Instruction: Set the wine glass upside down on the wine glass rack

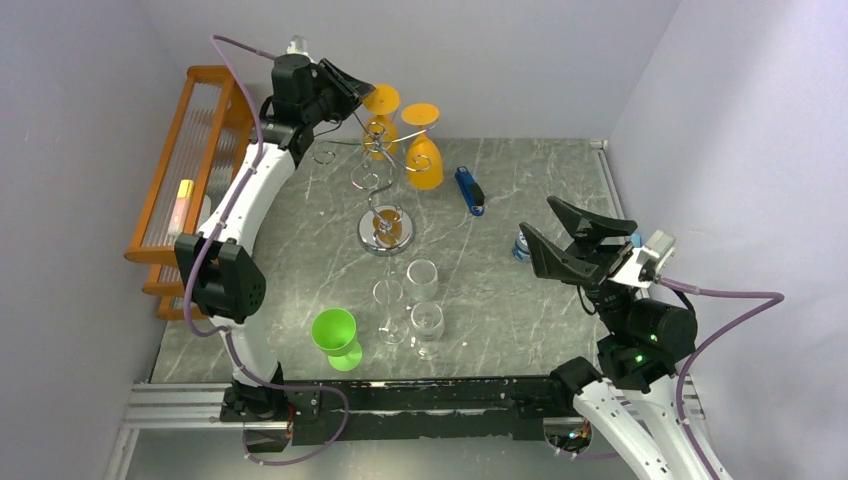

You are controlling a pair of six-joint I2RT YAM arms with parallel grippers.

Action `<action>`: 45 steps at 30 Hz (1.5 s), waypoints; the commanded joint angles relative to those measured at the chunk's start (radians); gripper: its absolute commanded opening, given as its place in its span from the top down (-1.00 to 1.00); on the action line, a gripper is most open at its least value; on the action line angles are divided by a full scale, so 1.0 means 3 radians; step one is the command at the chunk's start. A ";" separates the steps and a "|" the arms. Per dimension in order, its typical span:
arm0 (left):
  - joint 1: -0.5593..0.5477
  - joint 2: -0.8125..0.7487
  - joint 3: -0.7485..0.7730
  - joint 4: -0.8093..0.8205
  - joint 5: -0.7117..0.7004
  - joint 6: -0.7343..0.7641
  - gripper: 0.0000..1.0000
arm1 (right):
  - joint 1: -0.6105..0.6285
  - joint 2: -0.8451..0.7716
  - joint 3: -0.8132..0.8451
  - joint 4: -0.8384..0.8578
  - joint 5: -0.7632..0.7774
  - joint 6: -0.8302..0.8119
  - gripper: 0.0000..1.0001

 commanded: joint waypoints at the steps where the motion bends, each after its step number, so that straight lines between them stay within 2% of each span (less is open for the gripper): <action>1: -0.0004 -0.0305 0.0005 -0.0112 -0.0166 0.0209 0.24 | 0.0000 -0.0017 0.0049 -0.0109 0.0032 0.0035 -0.31; 5: -0.0002 -0.0523 -0.0122 -0.0142 -0.0247 0.0399 0.09 | -0.0003 0.0051 0.0153 -0.0435 -0.0190 0.0116 -0.33; 9: 0.0001 -0.0802 -0.0258 -0.0205 -0.0310 0.0736 -0.06 | 0.0000 0.0129 0.0285 -0.0958 -0.0138 0.0311 -0.35; 13: 0.0001 -0.1268 -0.0591 -0.0284 -0.0604 0.1079 -0.18 | -0.0003 0.0262 0.0549 -0.1494 -0.0100 0.0384 -0.36; 17: 0.0002 -0.1797 -0.1016 -0.0297 -0.0612 0.1425 -0.32 | -0.0004 0.0486 0.0738 -0.1831 -0.0304 0.0358 -0.35; 23: 0.0001 -0.2578 -0.1636 -0.0639 -0.0612 0.1952 -0.57 | -0.0001 0.0910 0.0851 -0.1980 -0.0767 0.0526 -0.29; 28: 0.0002 -0.3109 -0.1983 -0.1055 -0.0904 0.2178 -0.81 | 0.0058 0.1155 0.0826 -0.1783 -0.0959 0.0736 -0.28; 31: 0.0001 -0.3333 -0.2042 -0.1244 -0.1052 0.2253 -0.86 | 0.0354 0.1379 0.0899 -0.1709 -0.0852 0.0846 -0.26; 37: 0.0001 -0.3649 -0.2034 -0.1412 -0.1075 0.2209 -0.85 | 0.1549 0.1824 0.1160 -0.1766 0.0015 0.0698 -0.27; 42: 0.0002 -0.3776 -0.2000 -0.1436 -0.1090 0.2171 -0.83 | 0.2219 0.2250 0.1307 -0.1735 0.0619 0.0650 -0.30; 45: 0.0002 -0.3763 -0.1911 -0.1459 -0.1249 0.2160 -0.81 | 0.2620 0.2586 0.1442 -0.1815 0.0998 0.0697 -0.30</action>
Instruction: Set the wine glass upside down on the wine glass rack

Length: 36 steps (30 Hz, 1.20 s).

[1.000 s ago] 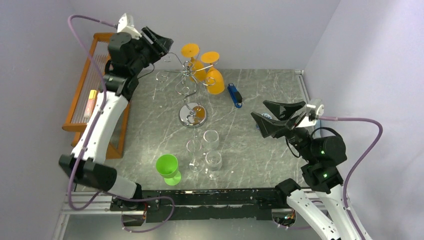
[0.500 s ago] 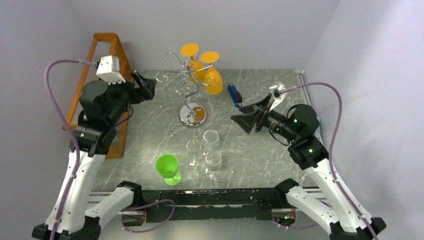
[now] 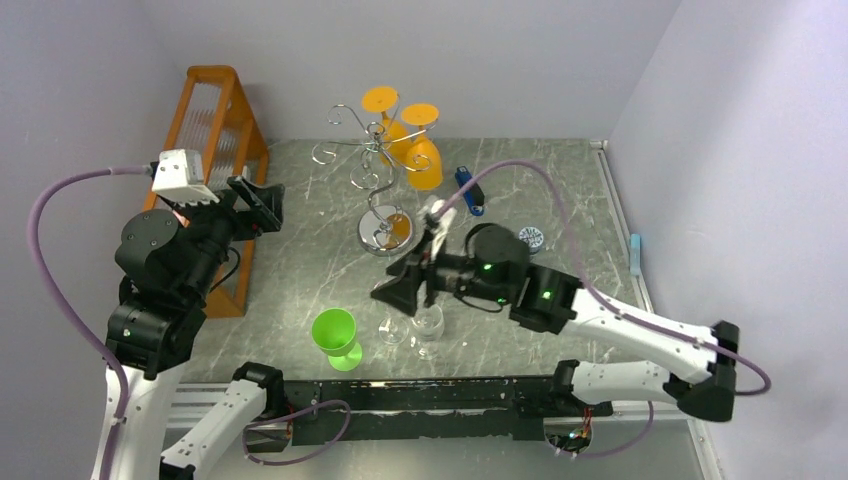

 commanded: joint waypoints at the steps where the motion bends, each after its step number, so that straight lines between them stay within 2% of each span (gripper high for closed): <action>1: 0.0001 0.0028 0.0108 -0.0122 -0.0230 0.0010 -0.80 | 0.0533 0.0443 0.0228 -0.0112 0.0822 0.0038 -0.30; 5: 0.0002 -0.0019 0.0080 0.0053 -0.0336 -0.0054 -0.79 | 0.0996 0.0920 0.0537 -0.0368 0.1388 0.0191 -0.30; 9: 0.0001 -0.0009 0.0122 0.0109 -0.0365 -0.0011 -0.79 | 0.1296 0.1455 0.0932 -0.0703 0.1732 0.0295 -0.27; 17: 0.0001 -0.0019 0.0279 -0.0118 -0.0886 0.0017 -0.81 | 0.1375 0.2247 0.1510 -0.1144 0.1917 0.0341 -0.18; 23: 0.0001 -0.0140 0.0128 -0.0015 -0.0814 0.0000 -0.84 | 0.1375 0.2577 0.1781 -0.1323 0.2009 0.0282 -0.01; 27: 0.0001 -0.0068 0.0151 -0.0043 -0.0660 -0.0014 -0.85 | 0.1375 0.2641 0.1830 -0.1378 0.2034 0.0214 0.28; 30: 0.0001 -0.0027 0.0180 -0.0039 -0.0491 0.0018 -0.87 | 0.1375 0.2582 0.1782 -0.1312 0.2010 0.0157 0.76; 32: 0.0001 -0.0037 0.0163 0.0014 -0.0383 0.0025 -0.88 | 0.1375 0.2488 0.1699 -0.1213 0.2017 0.0107 1.00; 36: 0.0001 -0.0059 0.0172 0.0102 -0.0238 -0.0020 -0.89 | 0.1391 0.2171 0.1430 -0.0844 0.2071 -0.0081 1.00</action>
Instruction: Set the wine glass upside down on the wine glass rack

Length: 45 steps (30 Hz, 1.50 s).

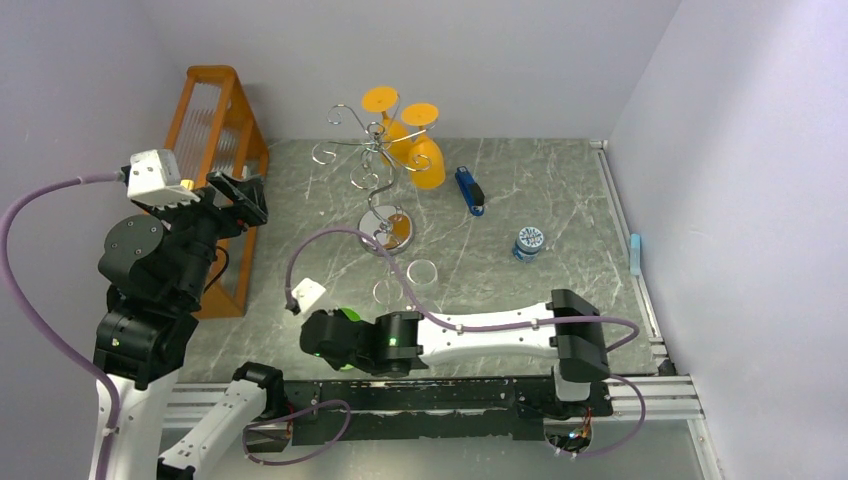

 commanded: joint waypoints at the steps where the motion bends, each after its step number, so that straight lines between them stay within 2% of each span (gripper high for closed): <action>1: 0.0001 -0.0028 0.0022 0.0105 0.0270 -0.0008 -0.90 | 0.0021 -0.0420 -0.0234 0.0438 0.0139 -0.0257 1.00; 4: 0.0002 0.0000 0.0140 0.0031 0.0335 -0.0082 -0.91 | 0.0042 -0.0697 -0.0433 0.0863 0.0258 -0.0501 1.00; 11: 0.0001 -0.0004 0.0243 -0.0030 0.0618 -0.0312 -0.92 | 0.0041 -0.1392 -0.1265 0.2714 0.0494 -0.1295 1.00; 17: 0.0001 -0.0224 0.0060 0.0066 0.0744 -0.0729 -0.94 | 0.0030 -0.1487 -0.1519 0.3949 0.0712 -0.1982 1.00; 21: 0.0001 -0.0445 -0.0175 0.0426 0.0818 -0.1057 -0.94 | 0.0000 -0.1463 -0.1624 0.4770 0.0773 -0.2181 1.00; 27: 0.0001 -0.0518 -0.0232 0.0416 0.0964 -0.1755 -0.88 | -0.0112 -0.1500 -0.1667 0.5160 0.0468 -0.2025 1.00; 35: 0.0001 -0.0585 -0.0642 0.0889 0.1376 -0.2552 -0.91 | -0.0225 -0.1485 -0.1681 0.5695 0.0187 -0.1855 1.00; 42: 0.0001 -0.0608 -0.0957 0.1244 0.1446 -0.3004 -0.93 | -0.0248 -0.1467 -0.1586 0.5823 -0.0023 -0.1899 1.00; 45: 0.0002 -0.0573 -0.1081 0.1497 0.1563 -0.3254 -0.84 | -0.0275 -0.1432 -0.1544 0.5814 -0.0157 -0.1887 1.00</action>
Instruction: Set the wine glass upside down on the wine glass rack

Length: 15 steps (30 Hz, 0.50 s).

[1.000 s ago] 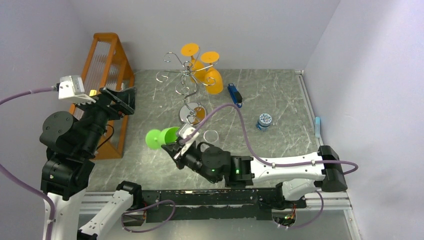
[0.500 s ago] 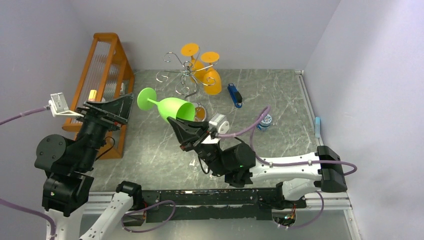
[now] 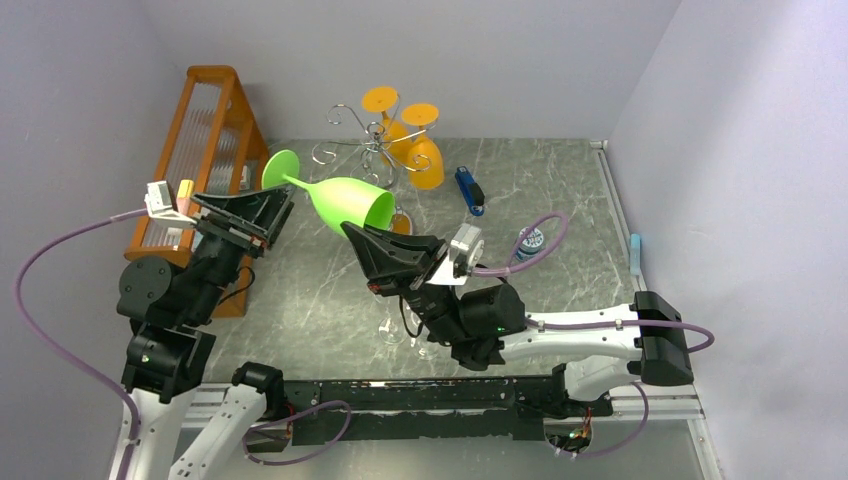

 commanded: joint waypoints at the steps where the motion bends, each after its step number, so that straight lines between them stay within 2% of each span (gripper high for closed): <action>1: 0.0001 0.0022 -0.0126 0.0445 0.0272 -0.0504 -0.81 | -0.0052 0.0051 0.0137 0.0262 -0.0232 0.0018 1.00; 6: 0.0001 0.0013 -0.0124 0.0487 0.0160 -0.0798 -0.68 | -0.0088 0.0198 0.0197 0.0368 -0.0484 0.0019 1.00; 11: 0.0002 -0.0077 -0.0184 0.0659 -0.0174 -0.1069 -0.49 | -0.0118 0.0245 0.0162 0.0422 -0.0511 0.0208 1.00; 15: 0.0001 0.0011 -0.0131 0.0741 -0.0113 -0.1128 -0.16 | -0.0136 0.0220 0.0132 0.0372 -0.0566 0.0338 1.00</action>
